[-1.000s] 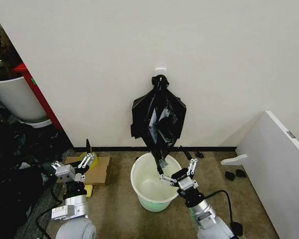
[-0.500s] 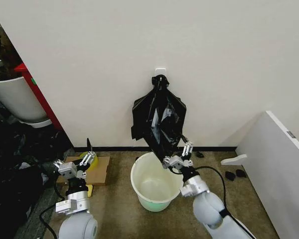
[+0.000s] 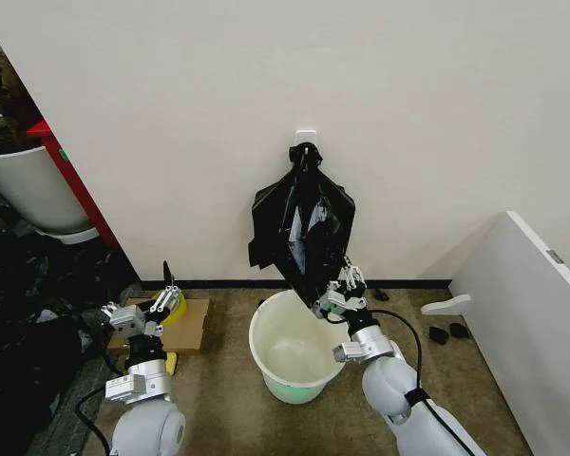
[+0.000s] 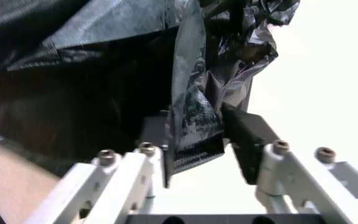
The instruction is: Place the garbage bag over the trash bin.
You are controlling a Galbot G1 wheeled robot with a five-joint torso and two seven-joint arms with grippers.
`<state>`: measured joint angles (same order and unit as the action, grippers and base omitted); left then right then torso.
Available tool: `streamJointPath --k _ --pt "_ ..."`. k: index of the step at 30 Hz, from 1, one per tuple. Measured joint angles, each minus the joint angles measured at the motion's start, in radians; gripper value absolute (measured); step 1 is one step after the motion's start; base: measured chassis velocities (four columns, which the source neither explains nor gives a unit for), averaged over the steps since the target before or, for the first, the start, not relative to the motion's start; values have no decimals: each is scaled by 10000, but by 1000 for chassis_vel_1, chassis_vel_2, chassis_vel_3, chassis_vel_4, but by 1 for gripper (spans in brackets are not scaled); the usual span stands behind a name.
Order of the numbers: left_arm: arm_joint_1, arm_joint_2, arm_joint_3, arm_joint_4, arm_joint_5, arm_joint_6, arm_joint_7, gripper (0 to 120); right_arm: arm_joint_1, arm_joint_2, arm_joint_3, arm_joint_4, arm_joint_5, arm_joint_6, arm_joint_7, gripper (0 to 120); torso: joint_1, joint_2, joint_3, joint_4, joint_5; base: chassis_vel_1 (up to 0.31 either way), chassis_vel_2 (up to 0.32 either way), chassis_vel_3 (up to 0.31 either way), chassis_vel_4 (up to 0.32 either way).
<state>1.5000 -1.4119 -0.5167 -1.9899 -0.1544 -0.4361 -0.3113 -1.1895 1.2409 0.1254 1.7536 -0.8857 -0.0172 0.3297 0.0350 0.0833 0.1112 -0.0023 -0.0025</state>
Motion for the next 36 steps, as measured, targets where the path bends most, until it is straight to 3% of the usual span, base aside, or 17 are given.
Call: streamJointPath --k 3,8,11,12,14,15,18,19,22,23,26,32,36 --pt "-36 -7 26 58 8 -15 0 100 -34 -13 47 0 277 70 120 11 0 0 0 0 0 0 0 0 0" --pt "-110 8 68 115 12 -46 3 100 -86 -25 -22 50 1619 340 419 0 0 0 0 0 -1 0 0 0 0" --pt "-286 219 211 70 -243 -329 476 100 -197 -118 -367 438 4595 1053 283 0 0 0 0 1 -1 0 0 0 0" --pt "-286 219 211 70 -243 -329 476 100 -197 -118 -367 438 4595 1053 283 0 0 0 0 1 -1 0 0 0 0" --pt "-542 734 471 -4 -890 -762 1612 100 -297 -198 -647 1067 7386 1757 -367 0 0 0 0 1 1 0 0 0 0" --pt "-542 734 471 -4 -890 -762 1612 100 -297 -198 -647 1067 7386 1757 -367 0 0 0 0 1 1 0 0 0 0" --pt "-1149 1763 944 167 -1726 -1104 2942 100 -350 -232 -761 1703 9448 2096 -993 0 -1 0 -1 2 0 0 0 0 0" --pt "-1149 1763 944 167 -1726 -1104 2942 100 -350 -232 -761 1703 9448 2096 -993 0 -1 0 -1 2 0 0 0 0 0" --pt "-2120 3153 1941 785 -2146 -955 3630 100 -406 -205 -720 1831 10092 2398 -1516 0 0 0 0 -2 -1 0 0 0 0" --pt "-2120 3153 1941 785 -2146 -955 3630 100 -406 -205 -720 1831 10092 2398 -1516 0 0 0 0 -2 -1 0 0 0 0" --pt "-3040 3943 2963 1398 -2503 -394 3732 100 -511 -136 -705 1883 10237 2697 -1926 0 0 0 0 2 -1 0 0 0 0" --pt "-4502 4392 4503 2410 -2306 250 3498 100 -649 -79 -679 1959 10105 2811 -2195 0 0 0 0 1 -2 0 0 0 0" --pt "-5051 4496 4972 2716 -2140 458 3439 100 -715 -40 -672 1989 10004 2829 -2254 0 0 0 0 0 -2 0 0 0 0"
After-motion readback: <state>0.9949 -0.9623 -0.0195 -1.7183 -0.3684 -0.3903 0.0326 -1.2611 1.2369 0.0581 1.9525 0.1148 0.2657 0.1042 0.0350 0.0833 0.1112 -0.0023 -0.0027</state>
